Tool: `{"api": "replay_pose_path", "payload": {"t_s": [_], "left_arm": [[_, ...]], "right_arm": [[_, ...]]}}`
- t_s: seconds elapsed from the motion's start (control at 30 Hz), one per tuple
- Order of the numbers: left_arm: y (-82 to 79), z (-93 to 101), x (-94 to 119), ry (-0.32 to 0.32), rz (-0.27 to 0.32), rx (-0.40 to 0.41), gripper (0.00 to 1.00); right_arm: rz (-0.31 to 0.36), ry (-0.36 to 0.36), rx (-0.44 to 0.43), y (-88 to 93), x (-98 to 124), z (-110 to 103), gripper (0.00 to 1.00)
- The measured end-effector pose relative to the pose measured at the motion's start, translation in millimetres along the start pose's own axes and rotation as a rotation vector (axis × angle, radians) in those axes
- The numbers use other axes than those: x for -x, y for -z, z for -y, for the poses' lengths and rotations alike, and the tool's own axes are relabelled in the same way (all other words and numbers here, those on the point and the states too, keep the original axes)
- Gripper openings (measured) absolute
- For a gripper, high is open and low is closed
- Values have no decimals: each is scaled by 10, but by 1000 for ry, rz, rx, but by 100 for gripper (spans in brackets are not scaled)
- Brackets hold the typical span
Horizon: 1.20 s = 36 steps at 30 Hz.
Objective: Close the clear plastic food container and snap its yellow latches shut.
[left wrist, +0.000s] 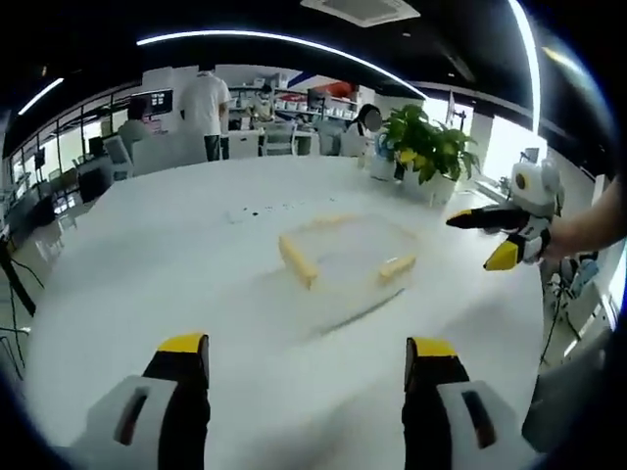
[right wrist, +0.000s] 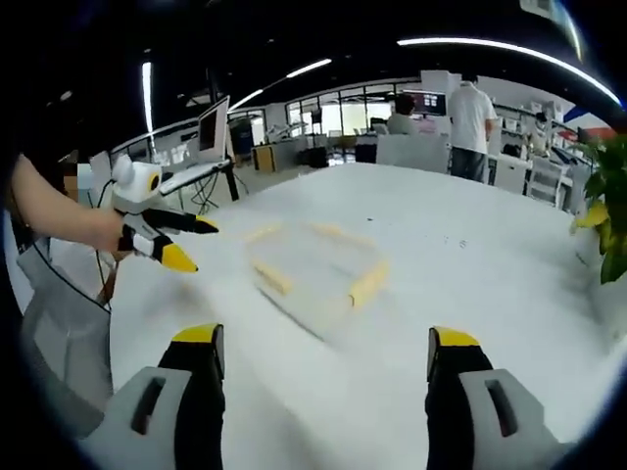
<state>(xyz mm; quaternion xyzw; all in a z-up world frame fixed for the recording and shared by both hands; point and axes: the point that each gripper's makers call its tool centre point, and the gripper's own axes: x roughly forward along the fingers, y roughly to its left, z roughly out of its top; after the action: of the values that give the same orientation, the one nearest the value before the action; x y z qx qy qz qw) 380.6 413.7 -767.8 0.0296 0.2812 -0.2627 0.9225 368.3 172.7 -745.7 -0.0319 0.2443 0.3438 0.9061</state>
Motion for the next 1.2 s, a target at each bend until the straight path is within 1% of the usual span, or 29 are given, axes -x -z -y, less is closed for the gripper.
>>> {"api": "replay_pose_path", "payload": {"t_s": [0.03,0.07,0.13,0.17,0.23,0.27,0.3,0.33,0.43,0.53,0.6,0.7,0.8,0.97,1.13,1.2], "left_arm": [[16,-31,54,-16,0,24,80],[29,-29,88,-14,1,48,80],[39,-49,164,-22,4,45,80],[33,-80,227,-36,17,47,80],[38,-95,325,-37,32,93,80],[34,-89,371,-37,41,104,80],[47,-74,441,-40,49,142,80],[60,-73,488,-51,56,161,80],[161,-36,637,-47,57,167,80],[228,-42,752,-48,72,210,80],[294,-27,827,-47,70,233,80],[339,-14,906,-43,76,245,80],[339,21,999,-36,87,259,79],[374,15,1097,-31,101,266,79],[400,40,1225,-19,109,263,79],[406,45,1281,-13,106,254,79]], "right_arm": [[6,1,-8,-10,41,-24,83],[9,3,-18,-16,70,-39,83],[17,20,-18,-35,154,-64,83],[25,29,-22,-50,204,-76,83],[37,37,-40,-62,266,-92,83],[44,42,-48,-62,310,-107,83],[46,45,-55,-61,342,-119,83],[48,50,-70,-56,389,-141,82],[57,63,-93,-55,491,-190,82],[66,79,-116,-28,628,-290,82],[70,85,-129,-1,683,-340,81],[71,97,-153,56,777,-440,81],[82,110,-185,88,854,-515,81],[90,131,-206,156,961,-658,81],[119,155,-241,188,1063,-755,82],[121,162,-258,215,1086,-792,81]]}}
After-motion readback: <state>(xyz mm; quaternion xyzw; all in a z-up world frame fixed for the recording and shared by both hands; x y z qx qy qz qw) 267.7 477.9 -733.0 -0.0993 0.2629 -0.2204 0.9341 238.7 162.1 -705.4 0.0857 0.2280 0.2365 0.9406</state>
